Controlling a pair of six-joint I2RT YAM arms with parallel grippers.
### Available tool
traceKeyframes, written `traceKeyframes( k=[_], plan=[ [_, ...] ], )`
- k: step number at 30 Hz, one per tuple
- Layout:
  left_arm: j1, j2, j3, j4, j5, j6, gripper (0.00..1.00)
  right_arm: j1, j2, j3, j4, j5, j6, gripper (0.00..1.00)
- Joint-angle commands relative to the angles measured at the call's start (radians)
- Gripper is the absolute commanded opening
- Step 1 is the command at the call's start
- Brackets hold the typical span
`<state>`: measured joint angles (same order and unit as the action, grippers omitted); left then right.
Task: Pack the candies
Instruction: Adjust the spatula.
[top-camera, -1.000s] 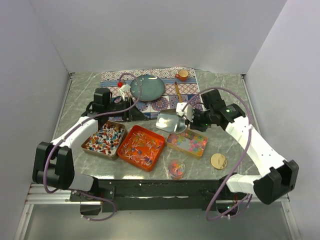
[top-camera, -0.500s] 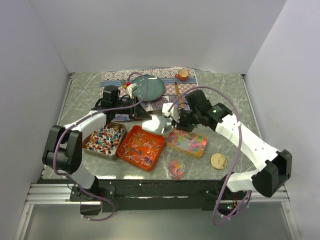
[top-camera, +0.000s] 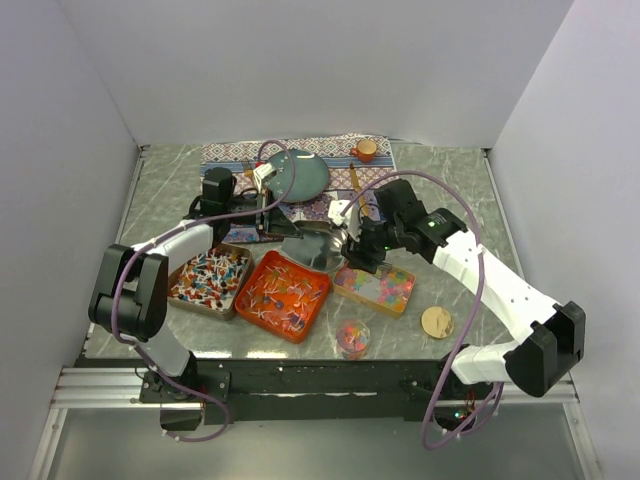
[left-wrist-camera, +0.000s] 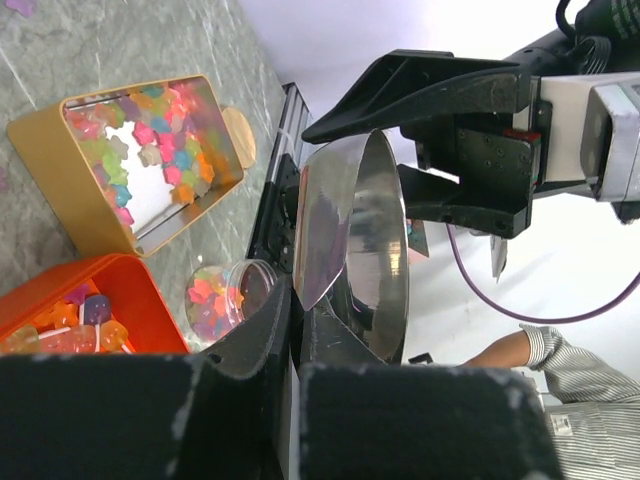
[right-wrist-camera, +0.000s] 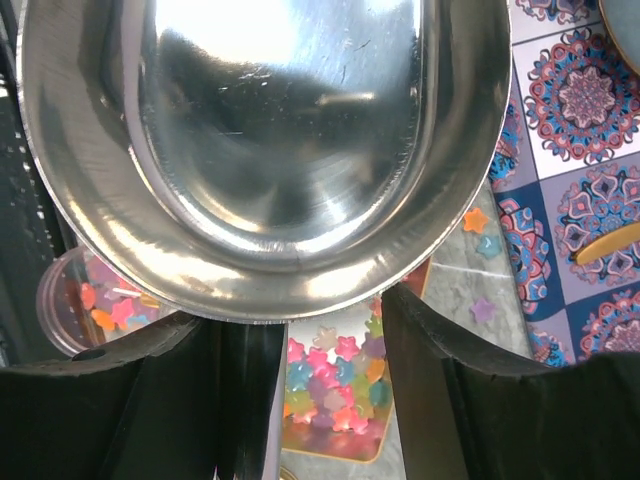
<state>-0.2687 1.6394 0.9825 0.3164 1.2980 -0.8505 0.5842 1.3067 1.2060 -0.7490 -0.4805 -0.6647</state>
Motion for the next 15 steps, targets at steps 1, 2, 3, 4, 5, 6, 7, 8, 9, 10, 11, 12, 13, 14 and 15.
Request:
traceKeyframes(
  k=[1,2,3,4,5,6,7,8,9,10,11,12,13,14,15],
  plan=[
    [0.002,-0.013,0.021,-0.025,0.083,0.059,0.01,-0.033,-0.029,0.019,0.004,-0.049,0.025,0.62],
    [0.006,-0.013,0.027,-0.039,0.078,0.071,0.01,-0.043,-0.023,0.027,-0.013,-0.056,0.033,0.61],
    [0.008,-0.013,0.03,-0.048,0.076,0.088,0.01,-0.049,-0.015,0.038,-0.033,-0.066,0.028,0.61],
    [0.011,-0.013,0.031,-0.062,0.076,0.094,0.01,-0.061,-0.011,0.05,-0.064,-0.072,0.025,0.59],
    [0.017,-0.015,0.033,-0.068,0.072,0.099,0.01,-0.066,-0.011,0.052,-0.078,-0.082,0.013,0.58],
    [0.019,-0.015,0.031,-0.068,0.07,0.102,0.01,-0.07,-0.014,0.052,-0.085,-0.084,0.011,0.56],
    [0.022,-0.016,0.028,-0.057,0.072,0.099,0.01,-0.072,-0.014,0.046,-0.09,-0.083,0.01,0.55],
    [0.026,-0.018,0.027,-0.054,0.07,0.094,0.01,-0.073,-0.017,0.041,-0.089,-0.086,0.007,0.54],
    [0.028,-0.019,0.027,-0.051,0.07,0.094,0.01,-0.075,-0.023,0.03,-0.09,-0.092,0.004,0.53],
    [0.029,-0.021,0.025,-0.05,0.072,0.093,0.01,-0.076,-0.024,0.027,-0.092,-0.093,0.001,0.52],
    [0.032,-0.024,0.025,-0.05,0.07,0.093,0.01,-0.075,-0.023,0.024,-0.09,-0.096,0.002,0.51],
    [0.034,-0.026,0.025,-0.05,0.072,0.093,0.01,-0.076,-0.021,0.02,-0.087,-0.105,0.004,0.51],
    [0.036,-0.027,0.025,-0.051,0.073,0.093,0.01,-0.075,-0.02,0.018,-0.078,-0.112,0.004,0.48],
    [0.039,-0.029,0.025,-0.056,0.073,0.096,0.01,-0.075,-0.018,0.017,-0.078,-0.119,0.004,0.46],
    [0.04,-0.03,0.025,-0.06,0.073,0.099,0.01,-0.075,-0.009,0.021,-0.076,-0.125,0.005,0.44]
  ],
)
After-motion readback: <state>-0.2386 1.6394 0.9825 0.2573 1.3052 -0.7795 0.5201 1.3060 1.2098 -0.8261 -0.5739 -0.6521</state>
